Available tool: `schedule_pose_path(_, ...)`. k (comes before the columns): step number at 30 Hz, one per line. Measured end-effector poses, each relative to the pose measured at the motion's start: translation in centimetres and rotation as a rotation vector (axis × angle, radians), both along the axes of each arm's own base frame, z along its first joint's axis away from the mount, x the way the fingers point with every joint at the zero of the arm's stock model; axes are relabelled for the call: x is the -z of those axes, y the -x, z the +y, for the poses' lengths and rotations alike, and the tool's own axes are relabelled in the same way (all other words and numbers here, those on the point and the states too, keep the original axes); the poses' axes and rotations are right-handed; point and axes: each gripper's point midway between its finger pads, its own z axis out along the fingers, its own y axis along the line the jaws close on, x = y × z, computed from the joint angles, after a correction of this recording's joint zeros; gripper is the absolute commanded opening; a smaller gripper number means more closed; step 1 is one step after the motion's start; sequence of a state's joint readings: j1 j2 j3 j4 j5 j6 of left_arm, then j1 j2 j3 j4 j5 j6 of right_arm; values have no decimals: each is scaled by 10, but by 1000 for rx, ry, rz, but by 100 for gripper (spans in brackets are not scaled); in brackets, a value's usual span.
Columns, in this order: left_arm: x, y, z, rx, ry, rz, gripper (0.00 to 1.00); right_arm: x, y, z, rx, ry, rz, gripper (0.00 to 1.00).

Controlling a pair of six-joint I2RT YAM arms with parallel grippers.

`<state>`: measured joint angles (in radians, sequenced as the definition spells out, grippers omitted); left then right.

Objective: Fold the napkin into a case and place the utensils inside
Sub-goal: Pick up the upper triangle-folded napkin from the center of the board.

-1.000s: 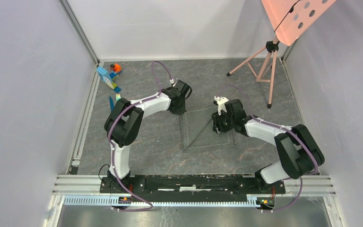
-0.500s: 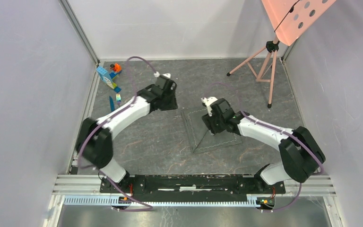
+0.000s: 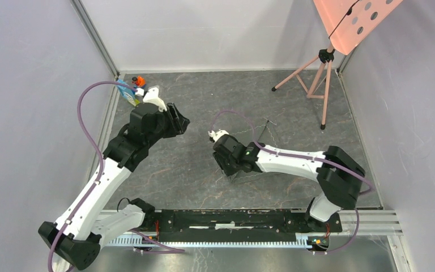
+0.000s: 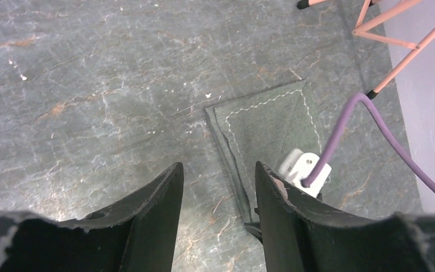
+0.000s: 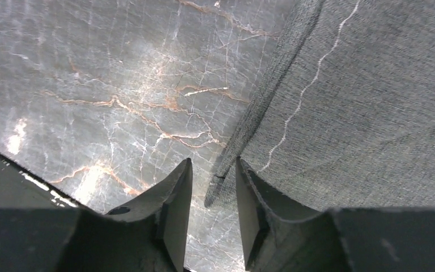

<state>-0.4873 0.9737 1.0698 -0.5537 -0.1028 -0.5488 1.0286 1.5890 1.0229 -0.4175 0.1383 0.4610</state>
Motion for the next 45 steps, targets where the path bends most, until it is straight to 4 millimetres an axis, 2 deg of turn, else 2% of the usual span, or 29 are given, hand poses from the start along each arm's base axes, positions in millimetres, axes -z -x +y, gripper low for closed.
schedule_pose_path(6, 21, 15, 9, 5, -22, 39, 57, 20, 2, -1, 31, 99, 17, 41)
schedule_pose_path(12, 43, 26, 9, 30, -30, 88, 57, 22, 1, -9, 50, 138, 7, 41)
schedule_pose_path(22, 39, 31, 7, 48, -14, 78, 57, 37, 2, -12, 46, 182, 15, 41)
schedule_pose_path(33, 37, 32, 8, 47, -11, 71, 57, 51, 2, -11, -7, 201, 9, 56)
schedule_pose_path(37, 37, 32, 8, 47, -11, 71, 58, 52, 2, -11, -29, 208, -13, 56)
schedule_pose_path(39, 37, 32, 8, 47, -12, 72, 57, 52, 1, -12, -36, 200, -24, 53)
schedule_pose_path(41, 37, 32, 8, 47, -12, 72, 58, 52, 1, -13, -43, 191, -41, 44)
schedule_pose_path(45, 41, 32, 8, 48, -15, 80, 58, 52, -4, -22, -46, 185, -104, 7)
